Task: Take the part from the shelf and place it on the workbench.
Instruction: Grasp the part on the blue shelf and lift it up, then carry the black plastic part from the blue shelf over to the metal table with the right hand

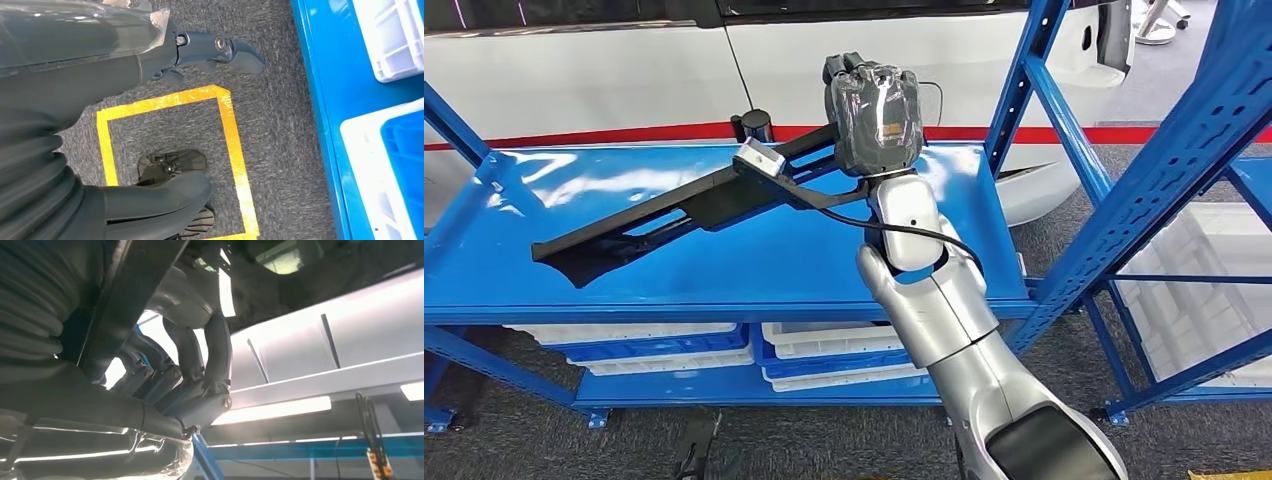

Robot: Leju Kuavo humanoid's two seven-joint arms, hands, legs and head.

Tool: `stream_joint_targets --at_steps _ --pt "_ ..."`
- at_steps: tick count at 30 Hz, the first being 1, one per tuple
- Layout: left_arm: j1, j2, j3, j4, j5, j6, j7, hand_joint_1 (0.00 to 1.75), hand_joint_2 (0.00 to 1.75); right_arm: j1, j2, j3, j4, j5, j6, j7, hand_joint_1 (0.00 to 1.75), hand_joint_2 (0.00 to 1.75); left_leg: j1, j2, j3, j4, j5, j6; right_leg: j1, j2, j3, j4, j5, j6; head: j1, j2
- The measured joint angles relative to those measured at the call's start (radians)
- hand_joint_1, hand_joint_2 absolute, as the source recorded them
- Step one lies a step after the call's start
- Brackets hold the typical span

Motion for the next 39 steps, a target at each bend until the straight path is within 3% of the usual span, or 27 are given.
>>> stream_joint_targets --at_steps 4,12,14,16,17,18,20,21,23,24,25,26,28,29,31,33,35,37,38,39 --pt "0.001 0.004 0.003 0.0 0.0 0.0 -0.001 0.0 1.75 -0.001 0.016 -0.004 -0.005 0.0 0.0 -0.01 1.75 1.75 0.008 -0.002 -0.021 0.036 -0.041 -0.019 -0.007 0.001 -0.012 -0.007 0.014 -0.028 -0.005 0.0" --pt "0.001 0.004 0.003 0.0 0.0 0.0 -0.002 0.0 1.75 -0.002 0.019 -0.004 -0.006 0.0 0.0 -0.012 1.75 1.75 0.008 -0.002 -0.03 0.059 -0.065 -0.022 -0.006 0.001 -0.015 -0.007 0.016 -0.033 -0.009 0.0" --pt "0.001 0.004 0.004 0.0 0.001 0.0 -0.002 0.0 1.75 -0.002 0.021 -0.005 -0.007 0.0 0.0 -0.013 1.75 1.75 0.009 -0.003 -0.047 0.102 -0.096 -0.024 -0.005 0.0 -0.019 -0.007 0.019 -0.037 -0.012 0.0" --pt "0.001 0.006 0.004 0.0 0.003 -0.002 -0.002 0.0 1.75 -0.001 0.023 -0.005 -0.007 -0.001 -0.001 -0.017 1.75 1.75 0.01 -0.003 -0.081 0.198 -0.147 -0.028 -0.002 -0.001 -0.033 -0.007 0.029 -0.044 -0.016 0.0" --pt "0.002 0.008 0.004 0.0 0.003 -0.002 -0.002 0.0 1.75 0.001 0.024 -0.005 -0.007 -0.001 -0.001 -0.018 1.75 1.75 0.01 -0.003 -0.072 0.209 -0.148 -0.028 0.0 -0.001 -0.045 -0.006 0.038 -0.045 -0.017 0.0" --pt "0.001 0.009 0.005 0.0 0.004 -0.003 -0.002 0.0 1.75 0.002 0.025 -0.006 -0.008 -0.001 -0.001 -0.019 1.75 1.75 0.011 -0.003 -0.035 0.169 -0.137 -0.025 0.002 -0.001 -0.057 -0.006 0.049 -0.043 -0.018 0.0" --pt "-0.002 0.011 0.005 0.0 0.005 -0.002 -0.002 0.0 1.75 0.001 0.028 -0.014 -0.017 -0.002 -0.003 -0.021 1.75 1.75 0.006 -0.005 0.047 0.04 -0.08 -0.007 0.003 -0.001 -0.075 -0.007 0.075 -0.022 -0.019 0.0" --pt "-0.004 0.012 0.007 0.0 0.007 -0.001 -0.002 0.0 1.75 -0.001 0.03 -0.02 -0.023 -0.007 -0.004 -0.023 1.75 1.75 0.003 -0.005 0.056 0.002 -0.057 0.008 0.003 -0.001 -0.094 0.03 0.049 -0.017 -0.015 0.0" --pt "-0.005 0.015 0.014 -0.001 0.016 0.0 -0.003 0.0 1.75 -0.003 0.03 -0.033 -0.033 -0.034 -0.006 -0.039 1.75 1.75 -0.002 -0.001 0.004 -0.003 -0.003 0.033 0.003 -0.002 -0.133 0.181 -0.035 -0.01 -0.006 0.0" --pt "-0.005 0.017 0.017 -0.001 0.02 0.001 -0.004 0.0 1.75 -0.004 0.031 -0.036 -0.034 -0.049 -0.008 -0.046 1.75 1.75 -0.005 0.0 -0.022 -0.002 0.018 0.037 0.005 -0.002 -0.132 0.239 -0.072 -0.009 -0.001 0.0" --pt "-0.005 0.019 0.021 -0.001 0.024 0.001 -0.005 0.0 1.75 -0.005 0.033 -0.037 -0.034 -0.062 -0.009 -0.053 1.75 1.75 -0.008 0.0 -0.043 -0.001 0.033 0.037 0.006 -0.002 -0.102 0.237 -0.072 -0.004 0.0 0.0" --pt "-0.005 0.02 0.022 -0.001 0.026 0.002 -0.007 0.0 1.75 -0.007 0.036 -0.037 -0.034 -0.069 -0.009 -0.055 1.75 1.75 -0.009 0.0 -0.053 0.0 0.043 0.035 0.009 -0.002 -0.049 0.172 -0.059 -0.004 0.0 0.0" --pt "-0.005 0.022 0.025 -0.001 0.03 0.005 -0.009 0.0 1.75 -0.014 0.046 -0.037 -0.036 -0.079 -0.012 -0.056 1.75 1.75 -0.012 0.0 -0.07 0.001 0.06 0.027 0.017 -0.004 0.05 0.036 -0.06 -0.016 -0.002 0.0" --pt "-0.005 0.022 0.027 -0.001 0.032 0.007 -0.009 0.0 1.75 -0.018 0.05 -0.037 -0.037 -0.084 -0.014 -0.057 1.75 1.75 -0.012 0.0 -0.074 0.0 0.068 0.022 0.021 -0.004 0.072 -0.005 -0.066 -0.023 -0.002 0.0" --pt "-0.005 0.023 0.03 -0.002 0.036 0.009 -0.009 0.0 1.75 -0.025 0.055 -0.039 -0.038 -0.096 -0.018 -0.058 1.75 1.75 -0.01 0.0 -0.078 -0.005 0.085 0.008 0.025 -0.005 0.072 -0.025 -0.06 -0.035 -0.003 0.0" --pt "-0.004 0.024 0.033 -0.002 0.044 0.01 -0.01 0.0 1.75 -0.029 0.058 -0.04 -0.037 -0.119 -0.02 -0.066 1.75 1.75 -0.006 -0.003 -0.09 0.01 0.063 -0.006 0.02 -0.007 0.063 -0.032 -0.039 -0.049 -0.002 0.0" --pt "-0.004 0.026 0.04 -0.002 0.052 0.01 -0.012 0.0 1.75 -0.032 0.06 -0.042 -0.037 -0.16 -0.021 -0.082 1.75 1.75 -0.001 -0.006 -0.119 0.09 -0.026 -0.021 0.014 -0.01 0.045 -0.035 -0.015 -0.06 -0.008 0.0" --pt "-0.002 0.029 0.046 -0.002 0.058 0.01 -0.015 0.0 1.75 -0.033 0.06 -0.044 -0.036 -0.212 -0.016 -0.096 1.75 1.75 0.005 -0.006 -0.152 0.214 -0.108 -0.033 0.014 -0.01 0.016 -0.035 0.008 -0.062 -0.014 0.0" --pt "-0.001 0.031 0.047 -0.002 0.061 0.01 -0.016 0.0 1.75 -0.033 0.06 -0.045 -0.036 -0.232 -0.011 -0.101 1.75 1.75 0.008 -0.006 -0.157 0.256 -0.117 -0.037 0.013 -0.01 0.001 -0.034 0.019 -0.06 -0.014 0.0" --pt "0.001 0.033 0.048 -0.002 0.063 0.01 -0.018 0.0 1.75 -0.033 0.06 -0.045 -0.037 -0.248 -0.007 -0.103 1.75 1.75 0.011 -0.006 -0.147 0.272 -0.107 -0.041 0.012 -0.01 -0.014 -0.033 0.031 -0.057 -0.015 0.0"
